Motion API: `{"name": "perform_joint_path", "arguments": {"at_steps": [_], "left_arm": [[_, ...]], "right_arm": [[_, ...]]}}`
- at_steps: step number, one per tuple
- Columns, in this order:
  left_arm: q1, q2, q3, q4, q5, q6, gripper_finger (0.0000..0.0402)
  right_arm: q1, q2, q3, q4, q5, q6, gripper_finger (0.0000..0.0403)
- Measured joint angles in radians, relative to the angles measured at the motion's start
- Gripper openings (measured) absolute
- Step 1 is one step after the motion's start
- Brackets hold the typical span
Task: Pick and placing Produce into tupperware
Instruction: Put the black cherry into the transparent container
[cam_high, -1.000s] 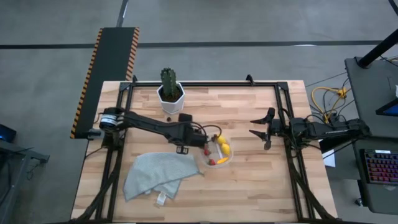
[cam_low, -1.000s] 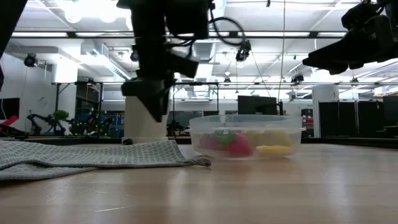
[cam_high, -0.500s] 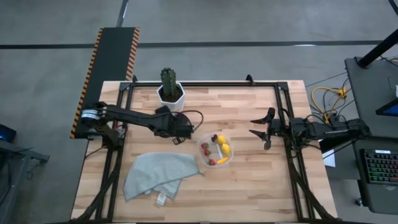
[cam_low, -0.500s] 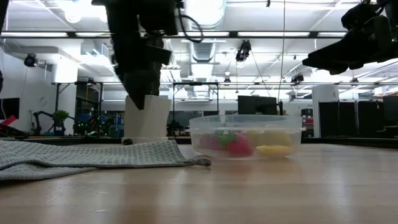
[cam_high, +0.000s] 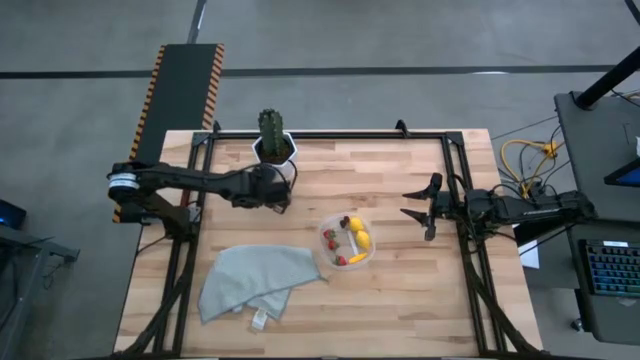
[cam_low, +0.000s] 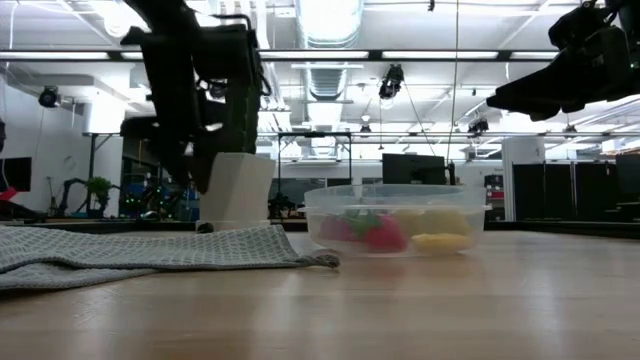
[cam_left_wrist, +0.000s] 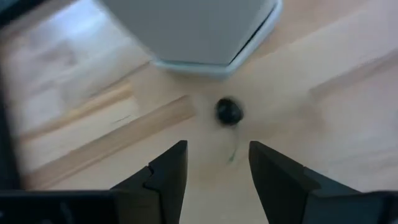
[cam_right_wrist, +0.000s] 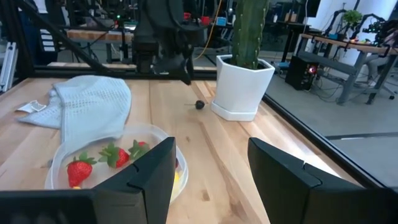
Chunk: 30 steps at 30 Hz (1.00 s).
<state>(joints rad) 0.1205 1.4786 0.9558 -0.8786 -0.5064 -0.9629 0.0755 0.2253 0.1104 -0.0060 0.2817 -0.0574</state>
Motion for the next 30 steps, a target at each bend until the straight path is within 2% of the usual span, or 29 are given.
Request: {"name": "perform_joint_path", "arguments": {"at_steps": [3, 7, 17, 30], "left_arm": [[0.027, 0.005, -0.032, 0.11, 0.028, 0.008, 0.0157], [0.051, 0.041, -0.036, 0.16, 0.03, 0.006, 0.0157], [0.082, 0.153, -0.035, 0.182, 0.035, 0.0, 0.0157], [0.103, 0.166, -0.037, 0.24, 0.036, 0.001, 0.0157]], "right_arm": [[0.0, 0.0, 0.0, -0.002, 0.0, 0.001, 0.0194], [0.0, 0.0, 0.0, -0.007, 0.0, 0.003, 0.0194], [0.0, 0.0, 0.0, -0.021, 0.0, 0.004, 0.0194], [0.0, 0.0, 0.0, -0.041, 0.0, 0.005, 0.0194]]}}
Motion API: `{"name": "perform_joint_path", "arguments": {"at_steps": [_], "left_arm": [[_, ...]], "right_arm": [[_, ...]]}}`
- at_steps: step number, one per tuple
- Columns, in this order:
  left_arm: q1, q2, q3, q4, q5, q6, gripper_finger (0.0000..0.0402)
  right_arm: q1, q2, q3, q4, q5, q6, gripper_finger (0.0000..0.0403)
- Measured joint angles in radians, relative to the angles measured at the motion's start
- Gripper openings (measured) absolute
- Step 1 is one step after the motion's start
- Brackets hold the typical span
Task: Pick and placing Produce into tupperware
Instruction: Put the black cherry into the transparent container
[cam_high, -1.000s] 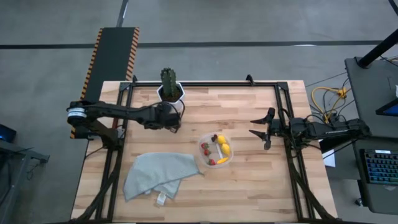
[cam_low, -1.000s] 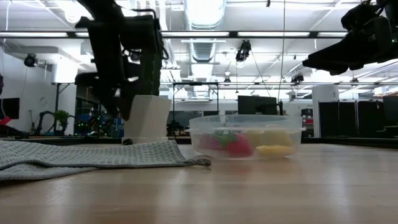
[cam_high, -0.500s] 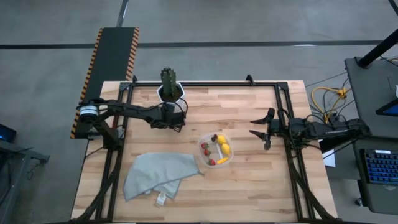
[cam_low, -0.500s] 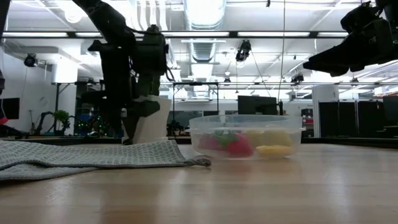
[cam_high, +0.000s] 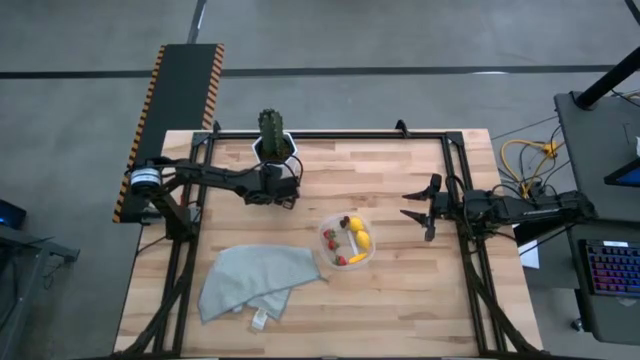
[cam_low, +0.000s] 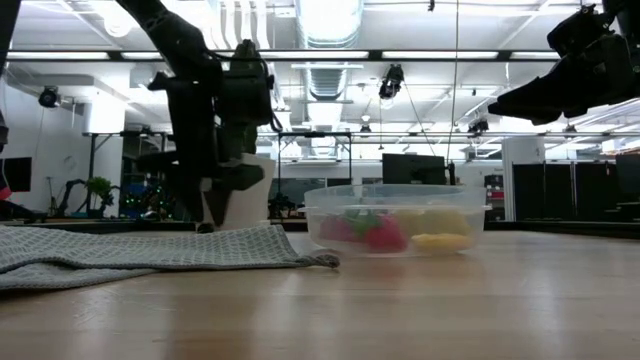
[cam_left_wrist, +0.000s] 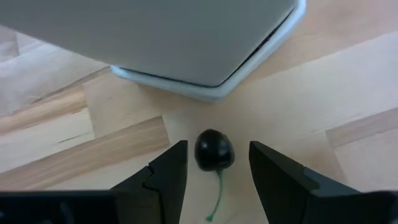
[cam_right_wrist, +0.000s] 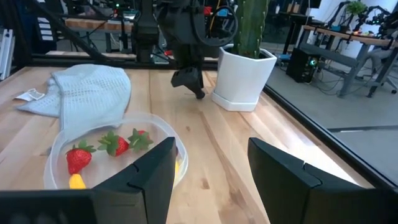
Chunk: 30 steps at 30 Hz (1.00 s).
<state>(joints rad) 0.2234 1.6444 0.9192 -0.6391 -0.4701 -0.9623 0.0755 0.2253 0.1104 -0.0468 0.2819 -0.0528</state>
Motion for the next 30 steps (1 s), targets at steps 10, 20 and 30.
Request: {"name": "perform_joint_path", "arguments": {"at_steps": [10, 20, 30], "left_arm": [[0.002, 0.0, -0.043, 0.047, 0.0, -0.001, 0.0157], [0.015, 0.0, -0.06, 0.107, -0.001, 0.008, 0.0157], [0.015, 0.0, -0.061, 0.109, 0.002, 0.026, 0.0157]], "right_arm": [[0.0, 0.0, 0.0, -0.001, 0.0, 0.0, 0.0194], [0.0, 0.0, 0.0, -0.001, 0.0, 0.0, 0.0194], [0.0, 0.0, 0.0, -0.001, 0.0, 0.0, 0.0194]]}}
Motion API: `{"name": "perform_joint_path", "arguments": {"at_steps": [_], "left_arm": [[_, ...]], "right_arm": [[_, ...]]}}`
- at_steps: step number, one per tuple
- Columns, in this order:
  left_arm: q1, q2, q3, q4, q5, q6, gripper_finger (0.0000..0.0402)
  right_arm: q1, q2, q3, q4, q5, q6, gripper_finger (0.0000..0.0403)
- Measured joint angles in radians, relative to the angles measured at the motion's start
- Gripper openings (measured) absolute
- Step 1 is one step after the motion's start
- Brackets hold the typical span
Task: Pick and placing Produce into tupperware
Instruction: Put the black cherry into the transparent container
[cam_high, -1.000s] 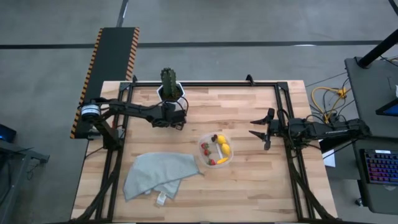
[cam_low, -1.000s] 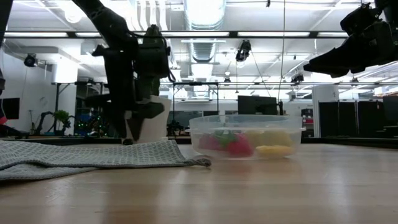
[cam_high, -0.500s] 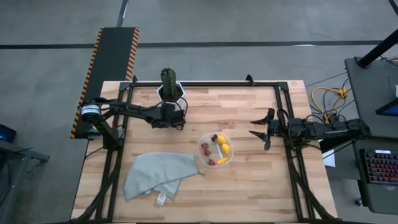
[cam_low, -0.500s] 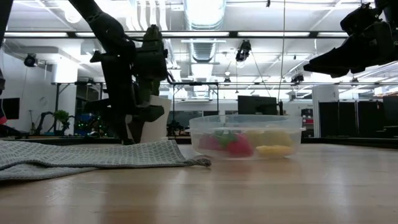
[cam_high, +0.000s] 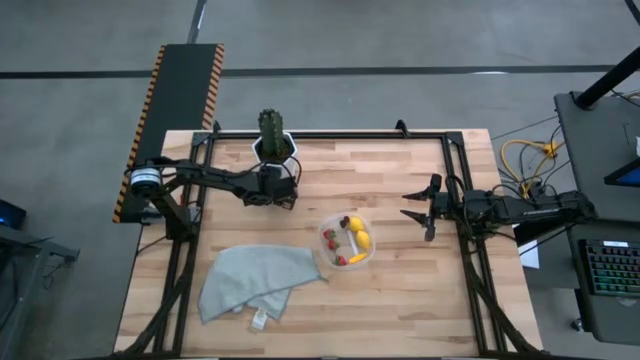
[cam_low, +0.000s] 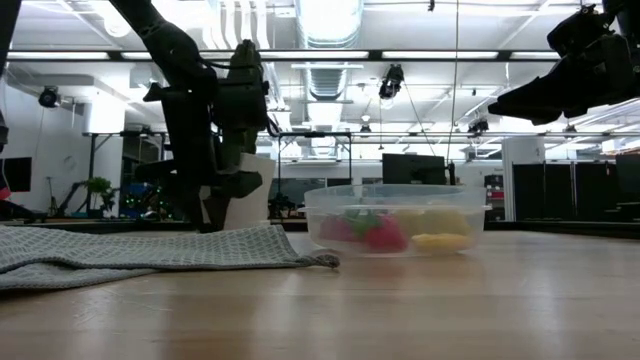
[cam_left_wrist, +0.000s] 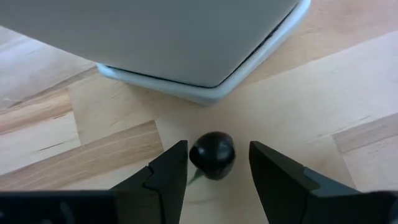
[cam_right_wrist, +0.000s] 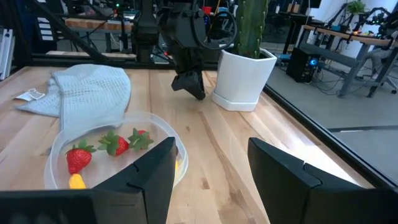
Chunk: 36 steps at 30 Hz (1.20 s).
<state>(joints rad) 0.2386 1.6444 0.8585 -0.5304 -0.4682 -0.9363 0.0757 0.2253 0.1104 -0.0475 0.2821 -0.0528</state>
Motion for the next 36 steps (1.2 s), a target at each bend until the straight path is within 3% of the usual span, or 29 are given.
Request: {"name": "perform_joint_path", "arguments": {"at_steps": [36], "left_arm": [[0.002, 0.053, 0.001, 0.016, 0.03, 0.061, 0.0157]], "right_arm": [[0.0, 0.0, 0.0, 0.0, 0.007, 0.0, 0.0194]]}}
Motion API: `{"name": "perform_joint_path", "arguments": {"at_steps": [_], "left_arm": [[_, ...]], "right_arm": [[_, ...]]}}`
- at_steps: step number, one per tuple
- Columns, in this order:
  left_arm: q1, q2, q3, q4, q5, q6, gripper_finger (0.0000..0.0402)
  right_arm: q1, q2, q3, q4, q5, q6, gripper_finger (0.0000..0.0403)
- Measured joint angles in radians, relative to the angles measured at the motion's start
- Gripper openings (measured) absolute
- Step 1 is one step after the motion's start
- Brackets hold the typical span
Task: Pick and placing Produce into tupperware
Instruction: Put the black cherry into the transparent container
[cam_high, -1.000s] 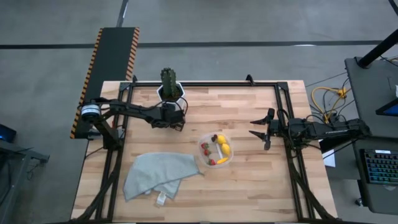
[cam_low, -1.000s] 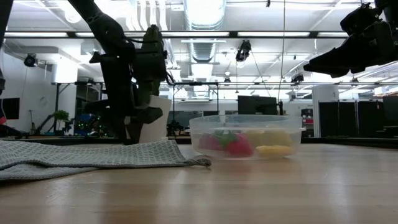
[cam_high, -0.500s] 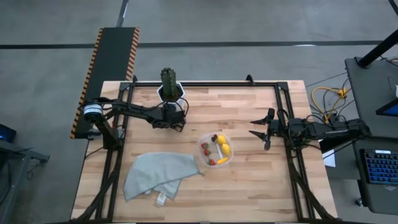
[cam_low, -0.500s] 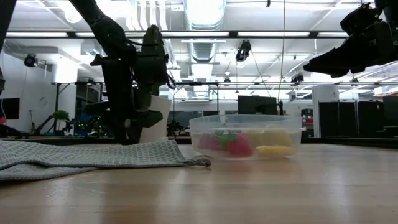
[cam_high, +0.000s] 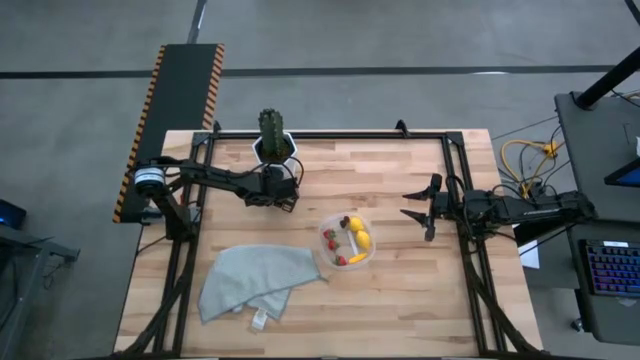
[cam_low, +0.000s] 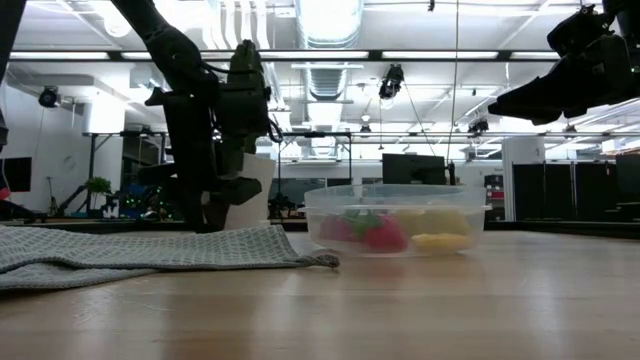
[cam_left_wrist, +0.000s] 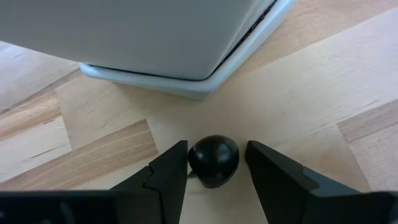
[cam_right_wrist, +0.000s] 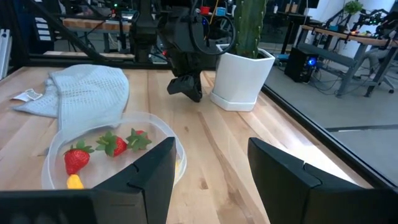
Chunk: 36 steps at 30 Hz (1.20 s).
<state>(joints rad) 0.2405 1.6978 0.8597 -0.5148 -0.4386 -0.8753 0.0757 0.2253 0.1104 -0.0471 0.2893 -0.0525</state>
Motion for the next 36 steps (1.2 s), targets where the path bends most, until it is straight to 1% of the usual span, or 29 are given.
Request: {"name": "perform_joint_path", "arguments": {"at_steps": [4, 10, 12, 22, 25, 27, 28, 34, 36], "left_arm": [[0.0, 0.001, 0.0, 0.002, 0.003, 0.0, 0.0148], [0.0, 0.001, 0.0, 0.006, 0.011, 0.006, 0.0095], [0.0, 0.001, 0.0, 0.006, 0.013, 0.02, 0.0086], [-0.004, -0.016, -0.001, 0.003, 0.019, 0.029, 0.0086], [-0.009, -0.041, 0.0, -0.009, 0.047, 0.038, 0.0086], [-0.017, -0.054, 0.008, -0.013, 0.09, 0.057, 0.0086], [-0.022, -0.061, 0.011, -0.014, 0.095, 0.067, 0.0086], [-0.049, -0.066, 0.039, -0.032, 0.09, 0.115, 0.0086], [-0.064, -0.071, 0.05, -0.028, 0.097, 0.153, 0.0086]], "right_arm": [[0.0, 0.0, 0.0, 0.0, 0.0, 0.0, 0.0194], [0.0, 0.0, 0.0, 0.0, 0.0, 0.0, 0.0194], [0.0, 0.0, 0.0, 0.0, 0.0, 0.0, 0.0194], [0.0, 0.0, 0.0, 0.0, 0.0, 0.0, 0.0194], [0.0, 0.0, 0.0, 0.0, 0.0, 0.0, 0.0194], [0.0, 0.0, 0.0, 0.0, 0.0, 0.0, 0.0194], [0.0, 0.0, 0.0, 0.002, 0.0, 0.0, 0.0194], [0.0, 0.0, 0.0, 0.007, 0.0, 0.005, 0.0194], [0.0, 0.0, 0.0, 0.008, 0.0, 0.007, 0.0194]]}}
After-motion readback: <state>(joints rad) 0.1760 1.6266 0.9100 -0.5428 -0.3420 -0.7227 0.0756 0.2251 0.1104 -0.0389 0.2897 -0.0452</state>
